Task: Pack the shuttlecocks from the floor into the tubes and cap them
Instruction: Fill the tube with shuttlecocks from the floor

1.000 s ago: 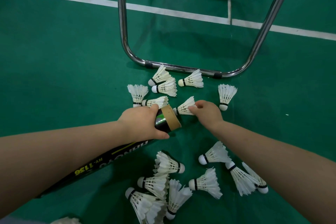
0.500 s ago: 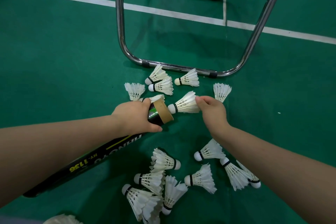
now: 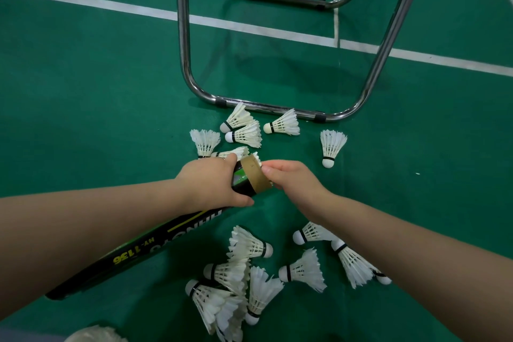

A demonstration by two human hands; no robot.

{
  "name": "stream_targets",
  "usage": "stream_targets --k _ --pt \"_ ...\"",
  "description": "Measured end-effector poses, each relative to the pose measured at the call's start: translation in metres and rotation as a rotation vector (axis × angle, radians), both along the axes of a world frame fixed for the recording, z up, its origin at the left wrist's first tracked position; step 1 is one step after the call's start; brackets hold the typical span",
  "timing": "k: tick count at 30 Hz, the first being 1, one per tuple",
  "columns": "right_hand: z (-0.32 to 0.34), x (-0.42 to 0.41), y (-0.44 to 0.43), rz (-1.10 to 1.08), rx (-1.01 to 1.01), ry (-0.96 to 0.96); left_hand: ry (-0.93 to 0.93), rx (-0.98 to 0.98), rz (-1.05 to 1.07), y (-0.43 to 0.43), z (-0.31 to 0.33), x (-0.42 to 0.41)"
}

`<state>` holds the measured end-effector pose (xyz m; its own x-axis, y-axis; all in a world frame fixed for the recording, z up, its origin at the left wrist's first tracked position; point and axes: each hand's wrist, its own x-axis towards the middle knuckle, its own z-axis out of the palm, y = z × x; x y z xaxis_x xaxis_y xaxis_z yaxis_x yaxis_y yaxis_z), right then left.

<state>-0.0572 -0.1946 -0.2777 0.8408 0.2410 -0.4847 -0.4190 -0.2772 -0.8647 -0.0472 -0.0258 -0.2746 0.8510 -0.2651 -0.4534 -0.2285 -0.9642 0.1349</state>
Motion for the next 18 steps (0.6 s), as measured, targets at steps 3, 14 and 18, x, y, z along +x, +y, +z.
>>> stream_targets --k 3,14,18 --pt "-0.002 0.006 -0.002 0.096 0.147 0.124 -0.017 -0.004 -0.022 0.002 0.0 -0.001" --pt "-0.028 0.039 0.027 0.301 0.017 0.257 -0.015 -0.007 -0.004 0.012 -0.01 0.007" --pt "-0.038 0.074 0.026 -0.05 -0.194 -0.05 0.033 -0.004 0.039 0.019 -0.012 0.015"
